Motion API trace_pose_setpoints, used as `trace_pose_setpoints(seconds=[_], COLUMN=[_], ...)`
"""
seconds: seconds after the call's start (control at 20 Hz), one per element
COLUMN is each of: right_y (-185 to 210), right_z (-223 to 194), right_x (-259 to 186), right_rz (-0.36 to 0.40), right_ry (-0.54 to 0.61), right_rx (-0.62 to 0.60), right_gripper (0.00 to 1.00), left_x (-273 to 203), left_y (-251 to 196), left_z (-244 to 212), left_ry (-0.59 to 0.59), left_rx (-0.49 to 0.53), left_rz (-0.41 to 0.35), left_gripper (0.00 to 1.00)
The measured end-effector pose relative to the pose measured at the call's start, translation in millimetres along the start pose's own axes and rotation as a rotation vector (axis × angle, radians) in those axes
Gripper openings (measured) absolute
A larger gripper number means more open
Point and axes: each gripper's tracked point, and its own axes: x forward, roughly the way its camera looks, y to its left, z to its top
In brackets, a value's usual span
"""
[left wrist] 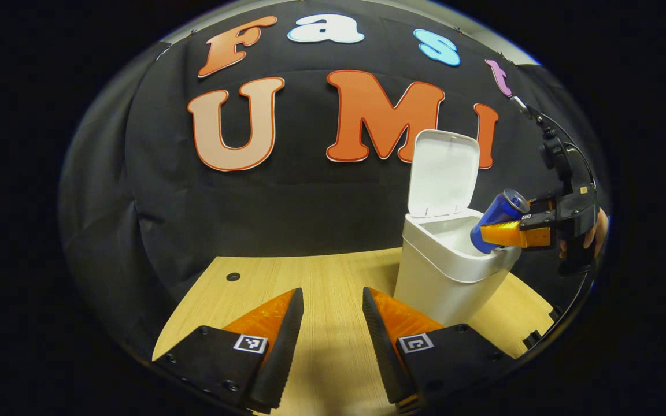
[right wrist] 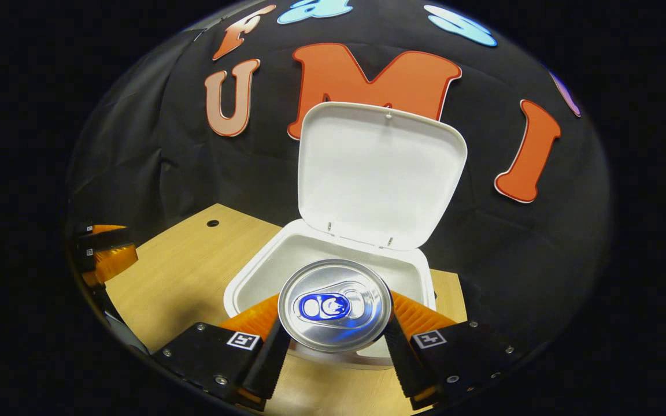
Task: Press the lid of the desktop garbage bin to open it, pick up the crumpled paper on the desktop and throw it into the bin, then pick up the pop can on the desktop and drop it into the bin, and finally close the garbage bin lid.
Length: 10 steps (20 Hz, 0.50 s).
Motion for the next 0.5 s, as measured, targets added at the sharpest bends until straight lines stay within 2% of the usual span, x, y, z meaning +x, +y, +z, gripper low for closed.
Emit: trace_pose_setpoints(seconds=[0.25, 0.5], right_y=[-3, -3], right_z=[-7, -13], right_x=[3, 6], right_rz=[-0.019, -0.012], right_ry=[0.02, 0.035], right_rx=[-0.035, -0.008], right_gripper=[0.82, 0.82], left_x=[-2, 0], left_y=[13, 15], left_z=[-5, -9], left_ry=[0.01, 0.016], left_rx=[-0.002, -0.007], left_rz=[0.033, 0.038], left_gripper=[0.68, 0.68])
